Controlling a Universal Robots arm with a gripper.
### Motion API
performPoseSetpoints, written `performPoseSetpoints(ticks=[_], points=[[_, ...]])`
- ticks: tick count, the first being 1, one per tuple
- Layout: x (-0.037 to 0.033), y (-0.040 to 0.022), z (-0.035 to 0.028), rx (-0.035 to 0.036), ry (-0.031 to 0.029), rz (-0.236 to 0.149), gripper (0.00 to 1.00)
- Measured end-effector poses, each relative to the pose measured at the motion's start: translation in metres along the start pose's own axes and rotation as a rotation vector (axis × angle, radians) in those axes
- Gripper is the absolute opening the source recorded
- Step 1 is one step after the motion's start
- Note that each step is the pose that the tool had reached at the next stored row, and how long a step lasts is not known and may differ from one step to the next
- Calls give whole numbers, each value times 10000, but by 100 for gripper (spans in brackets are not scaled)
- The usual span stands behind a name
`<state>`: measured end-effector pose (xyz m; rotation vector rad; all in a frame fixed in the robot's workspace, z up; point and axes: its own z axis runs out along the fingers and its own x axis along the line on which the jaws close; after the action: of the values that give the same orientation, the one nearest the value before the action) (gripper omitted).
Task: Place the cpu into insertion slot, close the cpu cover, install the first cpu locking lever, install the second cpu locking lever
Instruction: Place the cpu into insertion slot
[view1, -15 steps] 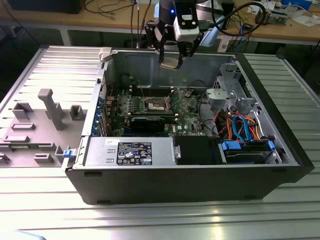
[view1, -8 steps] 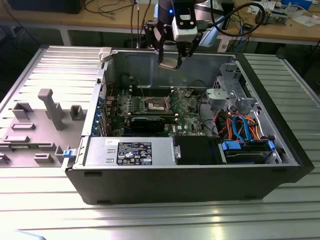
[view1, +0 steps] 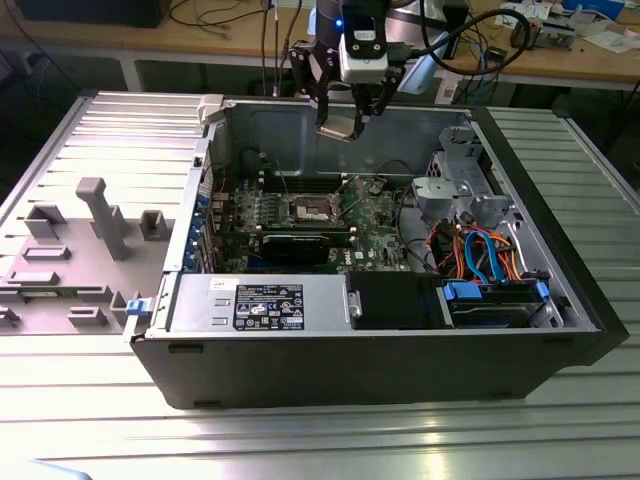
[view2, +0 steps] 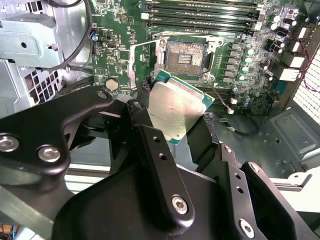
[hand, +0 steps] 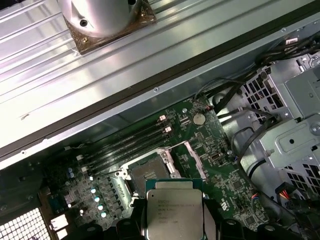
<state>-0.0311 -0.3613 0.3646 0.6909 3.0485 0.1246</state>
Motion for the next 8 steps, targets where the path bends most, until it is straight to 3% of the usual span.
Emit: performPoseSetpoints(ticks=[8], points=[[0,0,0,1,0,2,55]])
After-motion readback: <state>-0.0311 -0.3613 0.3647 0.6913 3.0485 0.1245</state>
